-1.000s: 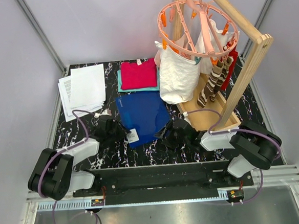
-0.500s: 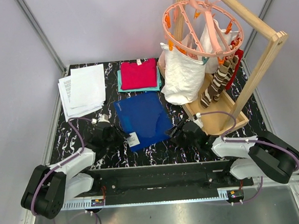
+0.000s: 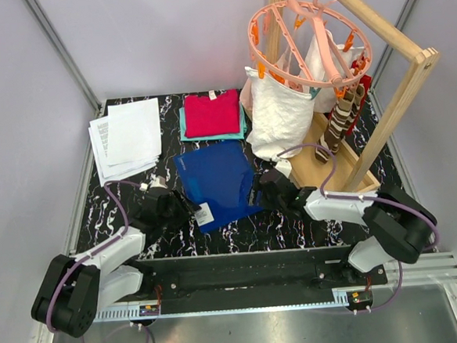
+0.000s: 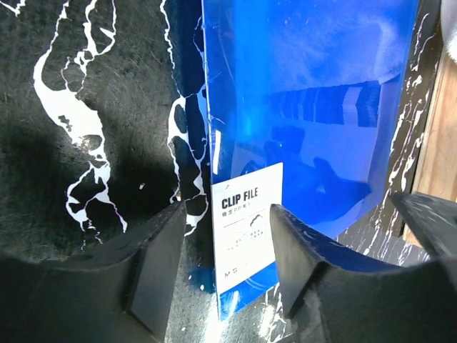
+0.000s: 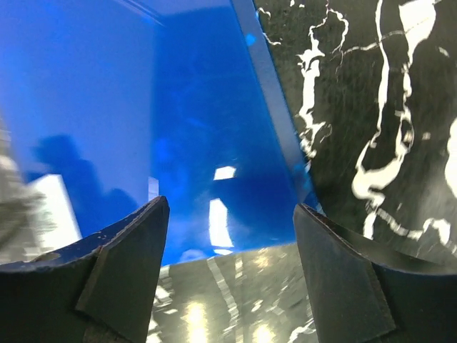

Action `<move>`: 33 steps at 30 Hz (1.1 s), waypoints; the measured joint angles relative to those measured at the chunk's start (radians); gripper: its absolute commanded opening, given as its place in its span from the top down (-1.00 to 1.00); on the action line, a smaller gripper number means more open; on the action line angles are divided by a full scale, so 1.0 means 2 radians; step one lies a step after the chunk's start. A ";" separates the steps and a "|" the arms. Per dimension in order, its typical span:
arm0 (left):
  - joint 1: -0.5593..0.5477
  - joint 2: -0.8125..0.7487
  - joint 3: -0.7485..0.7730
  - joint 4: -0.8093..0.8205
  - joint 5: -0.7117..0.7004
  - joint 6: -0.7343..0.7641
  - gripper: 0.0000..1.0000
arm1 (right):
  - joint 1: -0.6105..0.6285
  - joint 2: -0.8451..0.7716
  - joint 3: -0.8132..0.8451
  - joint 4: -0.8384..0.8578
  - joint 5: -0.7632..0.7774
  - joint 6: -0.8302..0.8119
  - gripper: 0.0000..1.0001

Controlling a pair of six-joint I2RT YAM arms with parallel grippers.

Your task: Put the files into the folder

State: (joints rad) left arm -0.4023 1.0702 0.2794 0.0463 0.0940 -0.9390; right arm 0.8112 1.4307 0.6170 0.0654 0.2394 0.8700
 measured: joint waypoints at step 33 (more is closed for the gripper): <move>0.001 0.036 0.005 0.033 -0.004 0.002 0.09 | -0.048 0.066 -0.008 0.167 -0.240 -0.064 -0.87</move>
State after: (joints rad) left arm -0.4007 1.1427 0.2901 0.1123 0.0853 -0.9360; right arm 0.7147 1.5623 0.6018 0.4004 -0.2401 0.7429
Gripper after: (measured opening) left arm 0.459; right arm 0.871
